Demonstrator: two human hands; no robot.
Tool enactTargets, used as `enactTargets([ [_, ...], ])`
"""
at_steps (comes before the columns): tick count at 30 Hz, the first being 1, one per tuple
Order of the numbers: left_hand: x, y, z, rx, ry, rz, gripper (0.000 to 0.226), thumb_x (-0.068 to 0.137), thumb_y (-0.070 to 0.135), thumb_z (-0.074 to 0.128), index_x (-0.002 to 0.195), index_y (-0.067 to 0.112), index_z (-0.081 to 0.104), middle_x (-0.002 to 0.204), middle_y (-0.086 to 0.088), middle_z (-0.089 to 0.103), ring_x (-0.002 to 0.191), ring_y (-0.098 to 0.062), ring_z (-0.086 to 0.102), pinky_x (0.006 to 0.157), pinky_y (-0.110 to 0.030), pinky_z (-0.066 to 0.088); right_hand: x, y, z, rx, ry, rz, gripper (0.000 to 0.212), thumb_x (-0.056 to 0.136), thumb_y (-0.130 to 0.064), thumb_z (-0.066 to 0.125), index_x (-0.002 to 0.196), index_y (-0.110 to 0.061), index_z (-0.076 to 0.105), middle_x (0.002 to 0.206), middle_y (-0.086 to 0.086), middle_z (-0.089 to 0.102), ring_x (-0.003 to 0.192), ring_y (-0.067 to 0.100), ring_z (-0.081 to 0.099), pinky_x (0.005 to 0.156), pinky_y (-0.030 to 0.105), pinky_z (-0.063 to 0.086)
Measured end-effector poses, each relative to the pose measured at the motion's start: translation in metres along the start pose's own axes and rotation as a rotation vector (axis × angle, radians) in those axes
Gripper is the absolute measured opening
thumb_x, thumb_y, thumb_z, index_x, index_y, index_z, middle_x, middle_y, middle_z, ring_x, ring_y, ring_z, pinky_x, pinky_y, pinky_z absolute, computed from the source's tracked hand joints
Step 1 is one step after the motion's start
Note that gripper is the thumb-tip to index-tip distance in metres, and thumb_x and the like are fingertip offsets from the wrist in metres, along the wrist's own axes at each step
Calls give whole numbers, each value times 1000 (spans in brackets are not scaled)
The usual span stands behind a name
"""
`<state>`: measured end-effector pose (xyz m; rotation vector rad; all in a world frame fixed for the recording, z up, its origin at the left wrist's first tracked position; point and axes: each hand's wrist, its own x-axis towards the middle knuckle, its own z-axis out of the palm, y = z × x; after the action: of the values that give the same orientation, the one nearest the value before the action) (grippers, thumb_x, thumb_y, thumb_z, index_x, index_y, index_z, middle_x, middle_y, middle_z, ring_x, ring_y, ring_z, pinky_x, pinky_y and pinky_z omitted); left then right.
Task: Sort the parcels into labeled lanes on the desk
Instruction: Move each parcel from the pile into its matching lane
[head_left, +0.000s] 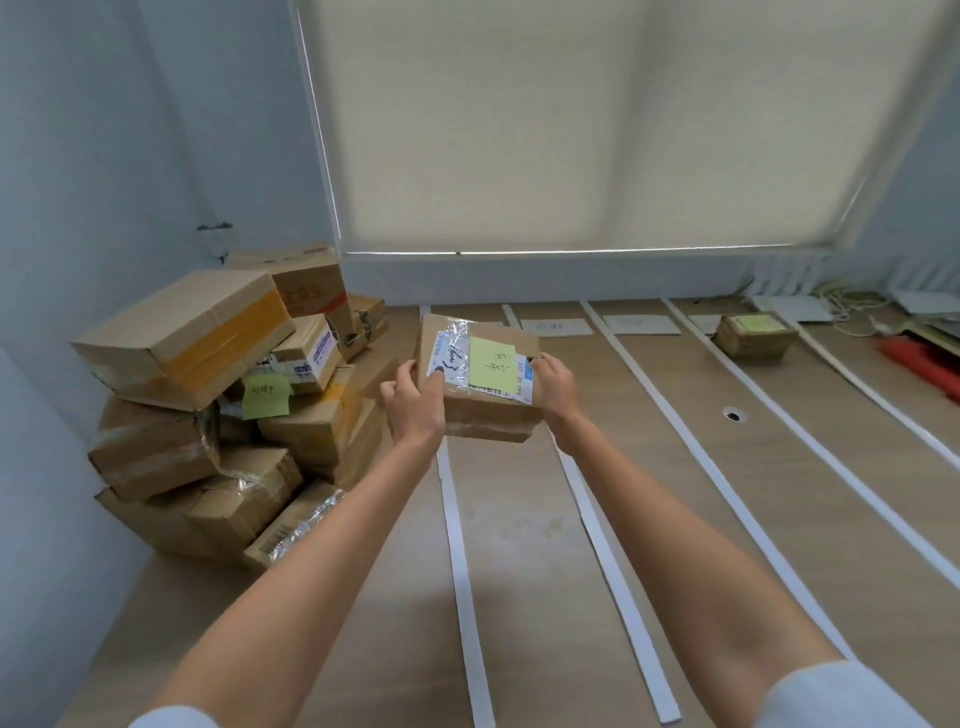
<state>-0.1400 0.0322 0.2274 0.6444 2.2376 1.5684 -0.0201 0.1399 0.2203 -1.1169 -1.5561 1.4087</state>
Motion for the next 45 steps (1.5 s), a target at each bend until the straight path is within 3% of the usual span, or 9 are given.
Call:
enactTargets([
  [3, 6, 0, 5, -28, -9, 22, 53, 93, 41, 44, 141, 22, 33, 136, -5, 37, 108, -18, 46, 84, -32, 45, 2, -5, -5, 60, 118, -12, 35, 92, -24, 48, 125, -13, 55, 115, 3, 56, 100, 15, 53, 78, 25, 39],
  [6, 15, -4, 9, -45, -27, 7, 53, 93, 41, 44, 142, 24, 32, 138, -5, 39, 114, -22, 47, 90, -36, 47, 6, -4, -3, 83, 157, -28, 36, 90, -22, 51, 125, -13, 56, 125, 6, 54, 105, 17, 53, 80, 25, 41],
  [10, 29, -16, 18, -166, -94, -52, 52, 93, 38, 45, 142, 26, 34, 136, -6, 48, 116, -25, 52, 98, -46, 47, 9, 7, 5, 80, 149, -30, 40, 87, -18, 56, 126, -15, 57, 124, 8, 57, 109, 19, 57, 85, 30, 50],
  [14, 39, -33, 30, -217, -129, -94, 48, 92, 35, 46, 139, 26, 38, 128, -3, 55, 111, -23, 54, 98, -43, 47, 11, 23, 6, 63, 134, -24, 42, 88, -18, 56, 130, -23, 54, 119, 4, 62, 105, 17, 59, 72, 21, 47],
  [21, 38, -47, 67, -180, -208, -132, 49, 90, 34, 51, 137, 27, 39, 133, -4, 52, 110, -24, 54, 94, -38, 47, 26, 52, -26, 7, 74, 49, 52, 87, -24, 58, 137, -31, 44, 102, -11, 60, 92, 4, 57, 82, 25, 46],
  [27, 26, -38, 137, -142, -358, -57, 58, 89, 33, 55, 141, 33, 30, 133, -5, 51, 110, -25, 56, 94, -43, 49, 58, 80, -100, -35, 47, 40, 57, 86, -24, 61, 137, -33, 40, 113, -12, 57, 97, 7, 58, 90, 34, 51],
  [31, 0, -25, 213, -133, -391, -21, 61, 89, 30, 58, 142, 34, 29, 129, -7, 54, 113, -23, 55, 90, -36, 49, 87, 103, -182, -16, 19, 34, 60, 85, -22, 63, 138, -34, 38, 112, -17, 53, 95, -2, 55, 77, 20, 46],
  [36, -56, -1, 314, -121, -330, -15, 64, 89, 27, 58, 145, 31, 27, 131, -8, 54, 114, -22, 54, 91, -32, 47, 126, 128, -294, -68, -84, 41, 61, 84, -23, 64, 137, -37, 35, 119, -16, 51, 102, 10, 58, 79, 22, 46],
  [45, -121, 27, 404, -97, -230, -172, 59, 91, 28, 54, 143, 33, 27, 133, 1, 51, 106, -15, 52, 84, -29, 43, 141, 145, -395, -106, -207, 149, 59, 86, -24, 62, 137, -36, 35, 123, -12, 50, 90, 0, 56, 79, 23, 45],
])
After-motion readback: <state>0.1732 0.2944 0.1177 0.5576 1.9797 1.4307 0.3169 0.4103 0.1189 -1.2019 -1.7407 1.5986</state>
